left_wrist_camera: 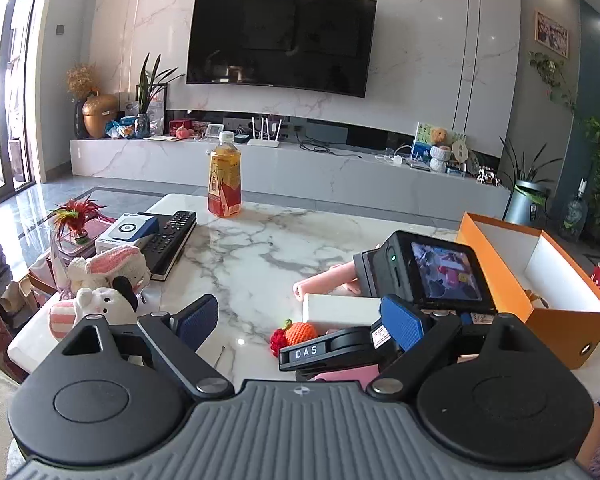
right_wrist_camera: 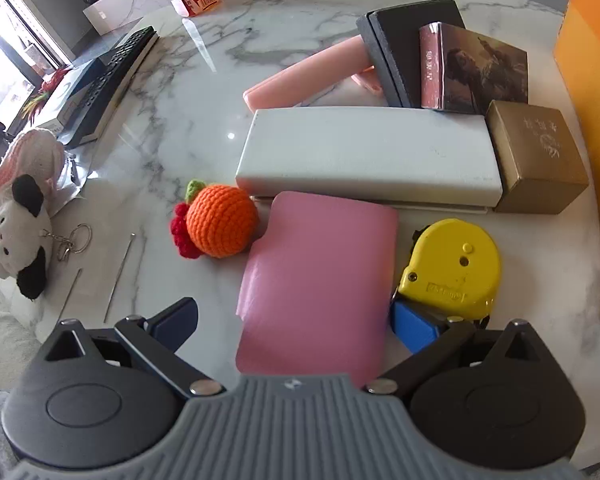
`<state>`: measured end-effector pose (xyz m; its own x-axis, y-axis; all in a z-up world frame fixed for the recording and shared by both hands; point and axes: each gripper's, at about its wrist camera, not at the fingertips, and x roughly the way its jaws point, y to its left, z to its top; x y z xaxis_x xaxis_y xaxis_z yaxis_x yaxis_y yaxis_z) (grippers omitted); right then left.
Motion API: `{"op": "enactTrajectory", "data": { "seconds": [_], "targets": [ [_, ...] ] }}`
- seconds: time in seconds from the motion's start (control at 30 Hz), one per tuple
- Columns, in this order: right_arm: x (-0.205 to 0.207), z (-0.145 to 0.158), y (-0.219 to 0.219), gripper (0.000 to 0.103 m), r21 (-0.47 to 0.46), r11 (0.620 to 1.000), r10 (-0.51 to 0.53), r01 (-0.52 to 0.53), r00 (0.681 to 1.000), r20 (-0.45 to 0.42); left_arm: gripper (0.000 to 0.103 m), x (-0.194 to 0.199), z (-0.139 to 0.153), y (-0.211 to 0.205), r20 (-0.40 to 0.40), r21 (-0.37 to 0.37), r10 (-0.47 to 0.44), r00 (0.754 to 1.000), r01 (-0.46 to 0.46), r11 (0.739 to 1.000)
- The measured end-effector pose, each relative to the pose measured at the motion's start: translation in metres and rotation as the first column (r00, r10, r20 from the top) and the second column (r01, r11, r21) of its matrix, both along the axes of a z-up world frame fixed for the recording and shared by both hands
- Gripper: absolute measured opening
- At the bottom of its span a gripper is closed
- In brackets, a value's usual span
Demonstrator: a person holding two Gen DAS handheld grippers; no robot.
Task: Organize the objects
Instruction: 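Grasp the flat pink case with the right tool, then grasp the crocheted orange fruit with the left tool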
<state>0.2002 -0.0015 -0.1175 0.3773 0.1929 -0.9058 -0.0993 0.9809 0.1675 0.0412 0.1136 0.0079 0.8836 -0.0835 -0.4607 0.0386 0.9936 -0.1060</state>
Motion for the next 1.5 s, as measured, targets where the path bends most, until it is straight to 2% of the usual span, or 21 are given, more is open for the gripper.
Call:
{"op": "enactTrajectory", "data": {
  "seconds": [0.17,0.33,0.4,0.43,0.47,0.7,0.8,0.97,1.03,1.13,1.23,1.3,1.4,1.43,1.5],
  "targets": [
    [-0.004,-0.009,0.024,0.102,-0.162,0.986,0.034,-0.028,0.999,0.037,0.103,-0.004,0.005,0.007,0.033,-0.021,0.03,0.999,-0.029,0.999],
    [-0.006,-0.009,0.027,0.102,-0.166,0.986,-0.015,0.028,0.997,0.079,0.103,-0.003,0.003,0.006,0.025,-0.009,0.023,0.999,-0.023,1.0],
    [-0.008,-0.007,0.026,0.099,-0.167,0.986,-0.011,0.026,0.996,0.092,0.103,-0.002,0.003,0.006,0.023,-0.011,0.02,1.0,-0.02,1.0],
    [-0.009,-0.006,0.026,0.094,-0.168,0.986,-0.008,0.025,0.995,0.102,0.103,-0.002,0.003,0.007,0.021,-0.013,0.021,1.0,-0.021,1.0],
    [-0.01,-0.003,0.025,0.085,-0.169,0.985,-0.011,0.03,0.994,0.111,0.103,-0.002,0.003,0.007,0.019,-0.014,0.022,1.0,-0.021,1.0],
    [-0.012,-0.001,0.024,0.08,-0.159,0.987,0.004,0.016,0.992,0.124,0.103,-0.002,0.002,0.007,0.012,-0.013,0.021,1.0,-0.021,1.0],
    [-0.013,0.001,0.019,0.079,-0.122,0.992,0.027,-0.011,0.991,0.128,0.103,0.001,0.0,0.008,-0.01,-0.02,0.008,1.0,-0.009,1.0],
    [-0.023,0.013,-0.009,0.078,0.001,1.0,0.025,-0.025,0.995,0.093,0.103,0.009,0.003,0.013,-0.06,-0.075,-0.086,0.995,0.081,0.994],
    [-0.034,0.022,-0.02,0.078,0.004,0.999,0.049,-0.049,0.993,0.107,0.103,0.02,0.005,0.016,-0.099,-0.089,-0.135,0.986,0.126,0.988],
    [-0.052,0.035,-0.037,0.078,0.007,0.996,0.086,-0.087,0.987,0.138,0.103,0.047,0.003,0.016,-0.199,-0.112,-0.246,0.949,0.227,0.967],
    [-0.066,0.046,-0.055,0.078,0.027,0.994,0.098,-0.104,0.982,0.161,0.103,0.088,-0.013,0.007,-0.356,-0.13,-0.338,0.871,0.312,0.941],
    [-0.076,0.051,-0.064,0.078,0.028,0.994,0.102,-0.108,0.978,0.18,0.103,0.117,-0.03,0.003,-0.449,-0.134,-0.321,0.834,0.292,0.947],
    [-0.085,0.052,-0.079,0.078,0.051,0.994,0.088,-0.1,0.977,0.195,0.103,0.157,-0.057,0.0,-0.565,-0.101,-0.236,0.791,0.218,0.971],
    [-0.087,0.052,-0.084,0.078,0.069,0.993,0.082,-0.097,0.978,0.192,0.097,0.166,-0.064,-0.001,-0.589,-0.096,-0.221,0.778,0.204,0.974],
    [-0.089,0.051,-0.09,0.078,0.094,0.991,0.075,-0.094,0.98,0.186,0.096,0.18,-0.076,-0.002,-0.625,-0.083,-0.209,0.752,0.202,0.976]
  ]
}}
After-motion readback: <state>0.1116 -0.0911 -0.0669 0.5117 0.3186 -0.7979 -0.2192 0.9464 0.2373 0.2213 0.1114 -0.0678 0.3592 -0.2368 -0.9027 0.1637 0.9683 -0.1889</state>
